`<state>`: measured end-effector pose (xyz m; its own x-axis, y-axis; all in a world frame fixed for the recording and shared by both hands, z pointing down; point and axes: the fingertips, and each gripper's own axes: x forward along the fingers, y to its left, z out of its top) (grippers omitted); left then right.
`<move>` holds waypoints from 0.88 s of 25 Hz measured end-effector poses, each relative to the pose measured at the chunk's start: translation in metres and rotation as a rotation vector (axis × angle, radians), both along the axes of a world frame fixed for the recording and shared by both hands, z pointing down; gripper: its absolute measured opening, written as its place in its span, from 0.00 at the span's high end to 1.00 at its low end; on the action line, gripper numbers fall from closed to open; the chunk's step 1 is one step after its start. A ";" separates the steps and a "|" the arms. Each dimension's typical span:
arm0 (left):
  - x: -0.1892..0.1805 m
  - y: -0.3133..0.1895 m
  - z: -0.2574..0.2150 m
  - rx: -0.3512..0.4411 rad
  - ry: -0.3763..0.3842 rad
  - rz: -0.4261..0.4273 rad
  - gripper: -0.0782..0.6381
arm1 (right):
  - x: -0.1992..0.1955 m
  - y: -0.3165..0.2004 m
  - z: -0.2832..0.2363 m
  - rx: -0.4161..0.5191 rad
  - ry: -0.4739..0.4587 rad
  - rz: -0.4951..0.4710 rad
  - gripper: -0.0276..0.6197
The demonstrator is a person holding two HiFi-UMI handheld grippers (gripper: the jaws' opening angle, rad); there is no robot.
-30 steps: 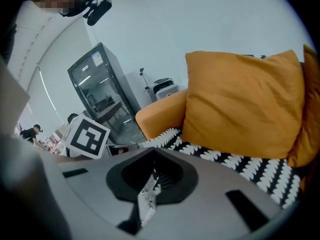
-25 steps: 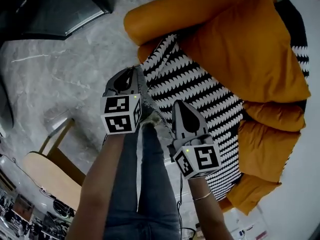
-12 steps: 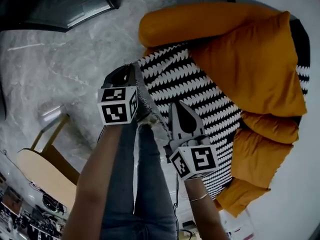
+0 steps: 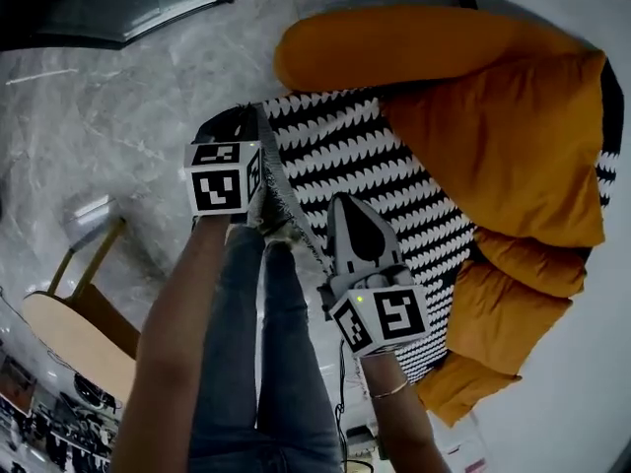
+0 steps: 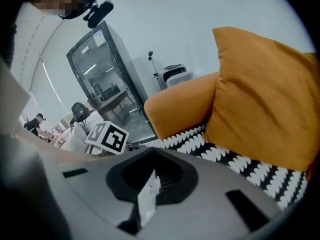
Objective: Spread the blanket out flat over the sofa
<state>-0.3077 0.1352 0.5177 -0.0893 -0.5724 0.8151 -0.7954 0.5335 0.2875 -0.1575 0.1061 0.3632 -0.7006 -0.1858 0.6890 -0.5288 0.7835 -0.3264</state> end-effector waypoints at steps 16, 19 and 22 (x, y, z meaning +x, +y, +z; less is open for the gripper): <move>-0.001 -0.030 0.051 -0.121 0.023 0.061 0.85 | 0.005 -0.032 0.018 -0.040 0.024 0.058 0.94; 0.000 -0.038 0.070 -0.132 0.031 0.073 0.85 | 0.004 -0.038 0.032 -0.047 0.031 0.069 0.94; 0.004 -0.039 0.085 -0.142 0.031 0.097 0.85 | 0.007 -0.036 0.042 -0.056 0.028 0.083 0.94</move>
<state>-0.3038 0.0966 0.6030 -0.0127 -0.4563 0.8897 -0.8370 0.4916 0.2402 -0.1501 0.0705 0.4054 -0.6646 -0.2035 0.7189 -0.6009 0.7174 -0.3525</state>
